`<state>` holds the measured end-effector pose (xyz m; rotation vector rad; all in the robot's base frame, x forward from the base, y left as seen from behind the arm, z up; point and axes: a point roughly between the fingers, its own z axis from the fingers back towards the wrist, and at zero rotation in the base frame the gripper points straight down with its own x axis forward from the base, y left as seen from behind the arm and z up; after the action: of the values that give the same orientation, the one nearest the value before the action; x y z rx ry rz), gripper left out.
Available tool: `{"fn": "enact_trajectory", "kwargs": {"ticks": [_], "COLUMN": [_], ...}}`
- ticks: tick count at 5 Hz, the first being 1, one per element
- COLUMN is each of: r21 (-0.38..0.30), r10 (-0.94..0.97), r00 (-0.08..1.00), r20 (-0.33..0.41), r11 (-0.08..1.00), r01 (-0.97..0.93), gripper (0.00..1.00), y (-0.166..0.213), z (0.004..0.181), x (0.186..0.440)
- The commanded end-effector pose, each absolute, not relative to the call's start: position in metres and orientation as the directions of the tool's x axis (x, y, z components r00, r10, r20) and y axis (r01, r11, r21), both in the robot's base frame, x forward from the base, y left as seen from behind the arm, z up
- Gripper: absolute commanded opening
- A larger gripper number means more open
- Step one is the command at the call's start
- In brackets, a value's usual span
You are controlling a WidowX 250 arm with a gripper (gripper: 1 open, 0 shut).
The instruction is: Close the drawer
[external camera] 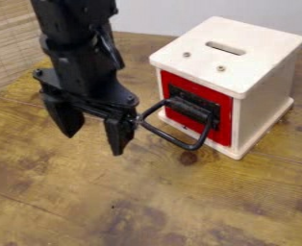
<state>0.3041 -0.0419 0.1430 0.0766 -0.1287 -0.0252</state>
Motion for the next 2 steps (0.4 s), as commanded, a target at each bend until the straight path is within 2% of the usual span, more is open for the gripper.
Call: {"fn": "enact_trajectory", "kwargs": {"ticks": [1,2], "r21": [0.065,0.059], "r10": [-0.012,-0.012], "r00": [0.986,0.986], "r20": [0.164,0.169], "r11": [0.998,0.998], "r01": [0.001,0.002], "gripper": [1.00,1.00], "y": [-0.0371,-0.0374], "z": [0.1510,0.1474], "x": [0.3108,0.3163]}}
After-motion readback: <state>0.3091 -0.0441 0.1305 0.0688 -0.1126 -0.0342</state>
